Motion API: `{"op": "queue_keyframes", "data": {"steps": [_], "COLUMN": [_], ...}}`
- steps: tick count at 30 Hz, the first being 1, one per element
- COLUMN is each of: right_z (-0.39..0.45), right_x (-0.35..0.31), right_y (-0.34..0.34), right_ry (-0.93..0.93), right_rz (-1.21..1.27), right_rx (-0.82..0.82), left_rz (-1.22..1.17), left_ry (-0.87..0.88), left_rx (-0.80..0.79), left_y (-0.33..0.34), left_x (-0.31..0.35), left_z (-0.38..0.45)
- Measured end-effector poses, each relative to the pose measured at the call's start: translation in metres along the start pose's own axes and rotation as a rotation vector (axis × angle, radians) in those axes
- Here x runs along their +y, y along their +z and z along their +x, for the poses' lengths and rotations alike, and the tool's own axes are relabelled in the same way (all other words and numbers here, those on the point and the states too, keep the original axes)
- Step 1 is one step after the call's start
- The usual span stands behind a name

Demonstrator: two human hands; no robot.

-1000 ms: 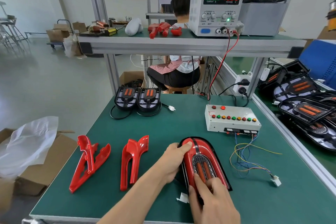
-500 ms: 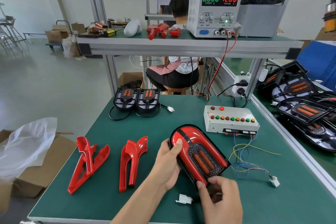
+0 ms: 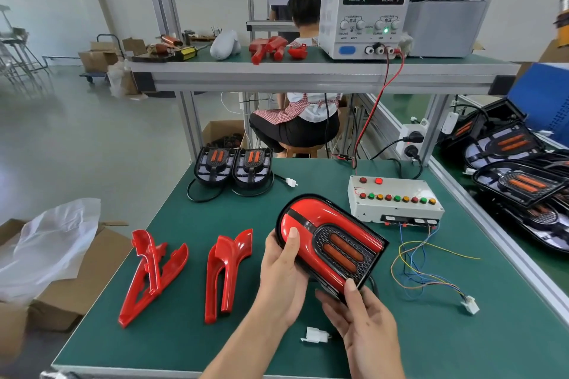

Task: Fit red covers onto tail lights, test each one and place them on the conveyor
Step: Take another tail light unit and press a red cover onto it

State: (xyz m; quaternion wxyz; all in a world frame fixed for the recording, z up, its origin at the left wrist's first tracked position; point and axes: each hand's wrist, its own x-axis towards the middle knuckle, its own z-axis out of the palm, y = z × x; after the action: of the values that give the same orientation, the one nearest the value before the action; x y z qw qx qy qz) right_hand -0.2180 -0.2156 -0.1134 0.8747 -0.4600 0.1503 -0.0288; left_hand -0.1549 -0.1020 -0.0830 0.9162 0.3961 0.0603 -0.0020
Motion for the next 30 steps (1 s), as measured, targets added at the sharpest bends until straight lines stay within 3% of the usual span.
{"op": "queue_keyframes", "data": {"steps": [16,22,30], "right_z": [0.004,0.006,0.006], "right_x": [0.009,0.010,0.011], "right_y": [-0.008,-0.007,-0.006], "right_ry": [0.020,0.021,0.007], "right_rz": [0.000,0.043,0.114], "right_rx": [-0.025,-0.005,-0.040], "left_rz": [0.016,0.032,0.080], "left_ry": [0.011,-0.074,-0.077], "left_rx": [-0.031,-0.053,0.104], "left_y": [-0.009,-0.010,0.000], "left_x": [-0.003,0.003,0.000], "left_z": [-0.001,0.002,0.011]}}
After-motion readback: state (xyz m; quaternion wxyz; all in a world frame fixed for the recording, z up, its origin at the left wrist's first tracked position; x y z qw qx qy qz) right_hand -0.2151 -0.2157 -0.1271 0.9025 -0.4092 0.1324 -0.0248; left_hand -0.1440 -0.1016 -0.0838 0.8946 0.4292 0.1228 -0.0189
